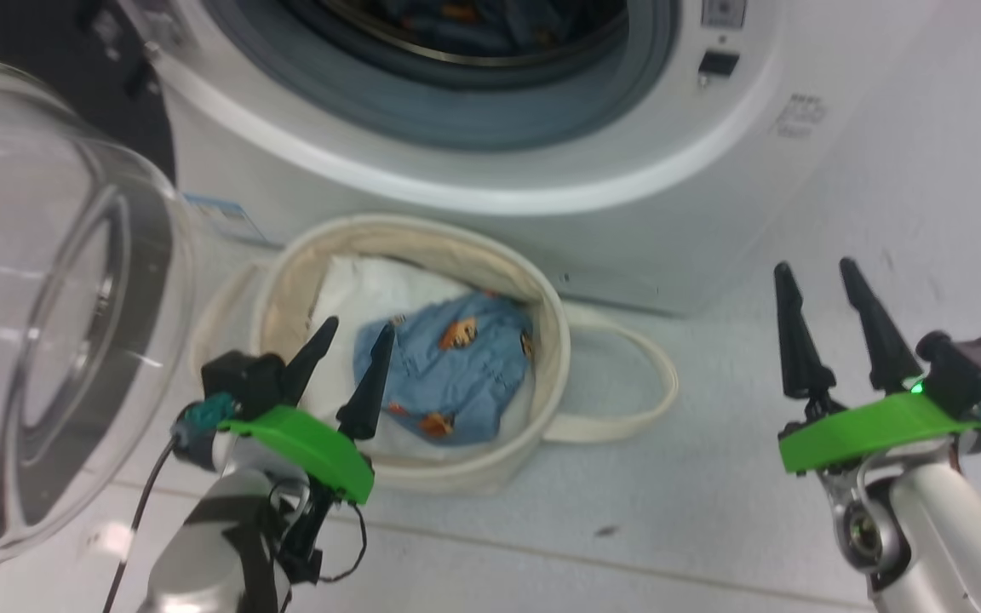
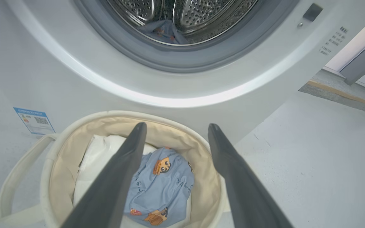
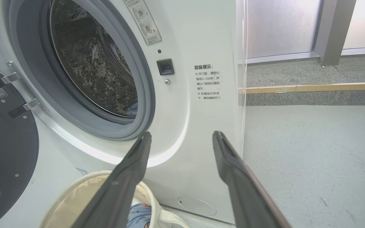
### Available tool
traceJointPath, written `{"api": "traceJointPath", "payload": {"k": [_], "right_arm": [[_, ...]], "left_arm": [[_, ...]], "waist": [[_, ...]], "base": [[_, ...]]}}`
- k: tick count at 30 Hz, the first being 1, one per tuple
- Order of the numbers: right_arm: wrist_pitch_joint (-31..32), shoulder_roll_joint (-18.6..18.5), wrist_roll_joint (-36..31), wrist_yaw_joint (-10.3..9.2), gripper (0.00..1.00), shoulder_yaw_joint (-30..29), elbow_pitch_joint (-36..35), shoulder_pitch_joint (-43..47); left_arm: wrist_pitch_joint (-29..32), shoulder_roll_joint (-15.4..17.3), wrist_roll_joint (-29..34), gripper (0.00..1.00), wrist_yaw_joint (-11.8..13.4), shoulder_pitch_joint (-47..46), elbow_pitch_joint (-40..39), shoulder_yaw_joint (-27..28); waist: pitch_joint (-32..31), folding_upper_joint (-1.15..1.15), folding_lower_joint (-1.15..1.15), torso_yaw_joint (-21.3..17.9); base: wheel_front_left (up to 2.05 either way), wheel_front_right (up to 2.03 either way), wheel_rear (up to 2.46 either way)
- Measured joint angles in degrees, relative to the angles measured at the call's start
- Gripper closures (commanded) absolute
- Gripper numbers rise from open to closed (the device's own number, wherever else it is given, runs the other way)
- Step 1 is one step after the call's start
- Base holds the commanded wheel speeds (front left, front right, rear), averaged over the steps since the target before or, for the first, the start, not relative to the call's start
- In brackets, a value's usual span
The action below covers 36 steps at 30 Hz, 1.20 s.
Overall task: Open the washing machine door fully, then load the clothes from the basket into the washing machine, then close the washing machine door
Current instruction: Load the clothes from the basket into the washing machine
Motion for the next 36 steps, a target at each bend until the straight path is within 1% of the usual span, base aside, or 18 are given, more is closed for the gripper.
{"api": "traceJointPath", "payload": {"k": [8,12,19,22,26,30,31,34,36], "right_arm": [[0.0,-0.9,-1.9,0.00,0.00,-0.4,-1.5,-4.1],[0.0,-2.1,-2.3,0.00,0.00,0.0,-1.5,-7.0],[0.0,-4.4,-2.6,0.00,0.00,-0.1,-1.3,-11.0],[0.0,-5.2,-2.9,0.00,0.00,-0.4,-1.8,-11.9],[0.0,-5.4,-3.4,0.00,0.00,-0.9,-3.0,-12.4],[0.0,-5.4,-3.8,0.00,0.00,-1.3,-4.1,-12.4],[0.0,-5.4,-3.8,0.00,0.00,-1.3,-4.1,-12.4],[0.0,-5.4,-4.1,0.00,0.00,-2.4,-5.2,-12.2],[0.0,-5.3,-4.4,0.00,0.00,-3.0,-5.8,-12.1]], "left_arm": [[0.4,0.9,-7.8,0.00,0.0,-10.7,11.9,-11.2],[0.4,1.1,-11.5,0.00,0.0,-16.3,14.3,-15.9],[0.4,0.6,-15.3,0.00,0.0,-24.2,18.7,-23.9],[0.5,0.2,-16.0,0.00,0.0,-26.7,21.3,-27.1],[4.8,0.1,-16.5,0.00,0.0,-29.2,24.6,-31.8],[8.8,0.5,-16.4,0.00,0.0,-30.3,25.7,-37.4],[8.8,0.5,-16.4,0.00,0.0,-30.3,25.7,-37.4],[10.3,1.2,-16.1,0.00,0.0,-31.2,25.6,-41.9],[10.7,1.9,-14.8,0.00,0.0,-32.2,25.8,-45.2]], "waist": [[8.7,0.00,0.01,-1.6],[13.5,0.00,0.01,-2.2],[21.7,0.00,0.01,-2.0],[24.5,0.00,0.01,-1.6],[27.3,0.00,0.00,-1.3],[28.9,0.00,0.00,-1.6],[28.9,0.00,0.00,-1.6],[30.0,0.00,0.00,-2.0],[30.7,0.00,-0.01,-2.1]], "base": [[0.00,0.00,0.00],[0.00,0.00,0.00],[0.00,0.00,0.00],[0.00,0.00,0.00],[0.00,0.00,0.00],[0.00,0.00,0.00],[0.00,0.00,0.00],[0.00,0.00,0.00],[0.00,0.00,0.00]]}}
